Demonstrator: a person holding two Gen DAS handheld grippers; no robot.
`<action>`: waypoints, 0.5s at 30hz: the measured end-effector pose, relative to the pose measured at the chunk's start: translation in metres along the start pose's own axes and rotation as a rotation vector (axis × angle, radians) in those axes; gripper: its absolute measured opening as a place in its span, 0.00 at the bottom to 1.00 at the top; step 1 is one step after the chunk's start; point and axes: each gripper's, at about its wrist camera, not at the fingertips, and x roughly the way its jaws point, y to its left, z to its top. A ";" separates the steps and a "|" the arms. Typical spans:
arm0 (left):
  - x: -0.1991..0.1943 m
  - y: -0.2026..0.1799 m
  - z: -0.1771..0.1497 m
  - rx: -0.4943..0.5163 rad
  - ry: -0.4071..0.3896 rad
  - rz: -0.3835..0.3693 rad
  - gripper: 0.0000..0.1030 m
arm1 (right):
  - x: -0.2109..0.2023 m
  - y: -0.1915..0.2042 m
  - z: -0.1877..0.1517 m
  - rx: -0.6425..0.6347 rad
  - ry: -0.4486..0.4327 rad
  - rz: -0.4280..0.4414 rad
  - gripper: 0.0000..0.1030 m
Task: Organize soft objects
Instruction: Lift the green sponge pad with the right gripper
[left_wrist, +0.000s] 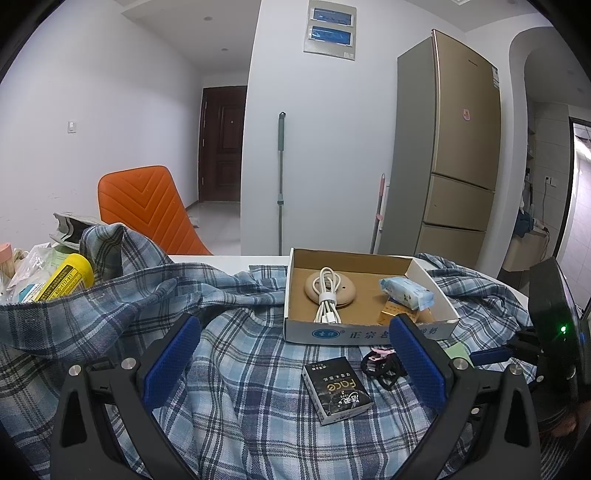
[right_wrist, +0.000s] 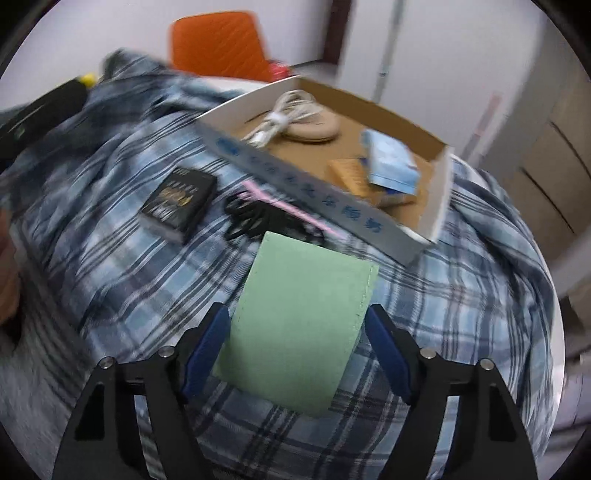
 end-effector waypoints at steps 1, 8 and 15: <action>0.000 0.000 0.000 0.000 0.000 0.000 1.00 | 0.000 0.001 0.001 -0.033 0.008 0.023 0.64; 0.000 0.000 0.000 -0.001 0.000 0.000 1.00 | -0.006 -0.006 0.005 -0.161 0.035 0.070 0.59; 0.000 0.000 0.000 -0.001 0.000 0.000 1.00 | -0.011 -0.015 0.000 0.045 0.010 -0.004 0.80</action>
